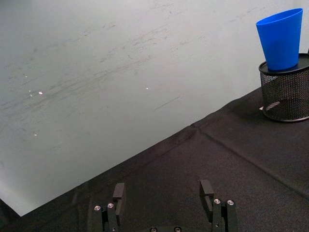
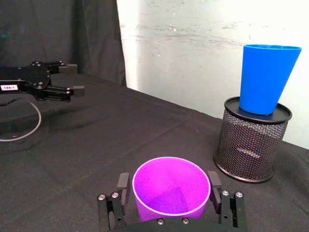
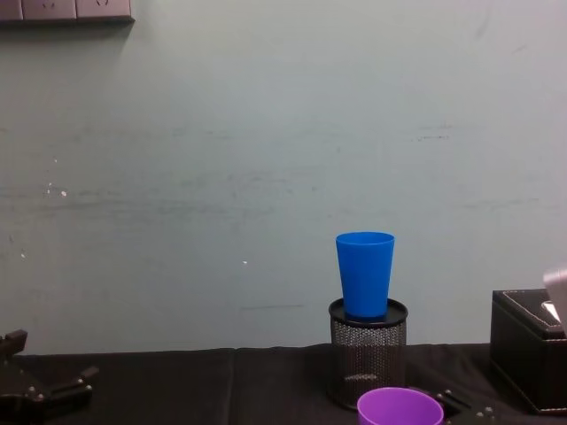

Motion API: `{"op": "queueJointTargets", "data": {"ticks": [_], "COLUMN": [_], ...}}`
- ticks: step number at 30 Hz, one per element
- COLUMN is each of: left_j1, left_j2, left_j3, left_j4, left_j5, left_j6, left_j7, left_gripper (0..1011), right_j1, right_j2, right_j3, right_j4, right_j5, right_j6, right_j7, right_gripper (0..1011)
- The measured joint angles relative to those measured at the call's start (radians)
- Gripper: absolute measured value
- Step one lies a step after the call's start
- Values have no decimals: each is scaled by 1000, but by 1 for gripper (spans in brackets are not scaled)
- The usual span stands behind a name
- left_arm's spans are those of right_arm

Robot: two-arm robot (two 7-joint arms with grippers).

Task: Pick up one cup with a gripper and tap it against the other cup.

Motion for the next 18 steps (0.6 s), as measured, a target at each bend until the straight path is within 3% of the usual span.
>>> {"op": "queueJointTargets", "data": {"ticks": [11,18], "left_j1": [0,0], "left_j2": [0,0], "left_j3": [0,0], "left_j4": [0,0], "left_j5": [0,0], "left_j6": [0,0], "left_j7": [0,0], "left_gripper": [1000,1000], "right_j1": [-2,-2], "right_j2": [-7,-7], "right_j3": [7,6], "right_j4": [5,4], "right_j5": [-2,-2], "right_j6": [-5,-5], "right_j7": [11,10], "right_gripper": [995,846]}}
